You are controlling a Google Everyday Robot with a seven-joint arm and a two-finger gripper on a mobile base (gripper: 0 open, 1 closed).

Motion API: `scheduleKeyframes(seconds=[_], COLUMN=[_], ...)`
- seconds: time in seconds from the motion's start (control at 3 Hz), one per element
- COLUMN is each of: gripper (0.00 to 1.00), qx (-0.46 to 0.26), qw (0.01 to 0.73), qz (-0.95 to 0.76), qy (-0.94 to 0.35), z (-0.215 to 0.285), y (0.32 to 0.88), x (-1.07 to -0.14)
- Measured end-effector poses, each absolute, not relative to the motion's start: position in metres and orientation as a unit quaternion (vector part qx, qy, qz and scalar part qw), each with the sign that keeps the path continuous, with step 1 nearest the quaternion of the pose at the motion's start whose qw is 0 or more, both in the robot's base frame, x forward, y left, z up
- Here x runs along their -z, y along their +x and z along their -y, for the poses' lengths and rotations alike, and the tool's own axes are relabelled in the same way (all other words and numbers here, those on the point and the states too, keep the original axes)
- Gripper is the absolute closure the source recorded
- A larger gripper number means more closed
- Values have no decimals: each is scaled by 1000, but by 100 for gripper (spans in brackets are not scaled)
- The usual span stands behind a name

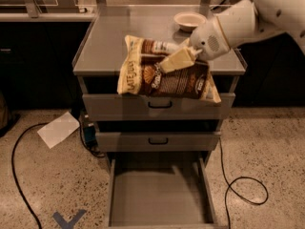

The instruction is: Pick brown chip bag from bottom drawer and place on counter

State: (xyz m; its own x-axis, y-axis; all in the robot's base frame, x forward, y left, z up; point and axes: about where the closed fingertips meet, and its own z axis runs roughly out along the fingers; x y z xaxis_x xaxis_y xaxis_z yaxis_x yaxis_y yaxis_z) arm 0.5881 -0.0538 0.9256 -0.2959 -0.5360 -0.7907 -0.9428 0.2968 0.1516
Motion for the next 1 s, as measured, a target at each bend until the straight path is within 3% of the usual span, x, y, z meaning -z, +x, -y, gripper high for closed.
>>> scheduleKeyframes(seconds=[1.0], gripper=[100], qx=[-304], qw=[336], qz=[-722], qy=[-523], z=[50], y=[621], x=[-955])
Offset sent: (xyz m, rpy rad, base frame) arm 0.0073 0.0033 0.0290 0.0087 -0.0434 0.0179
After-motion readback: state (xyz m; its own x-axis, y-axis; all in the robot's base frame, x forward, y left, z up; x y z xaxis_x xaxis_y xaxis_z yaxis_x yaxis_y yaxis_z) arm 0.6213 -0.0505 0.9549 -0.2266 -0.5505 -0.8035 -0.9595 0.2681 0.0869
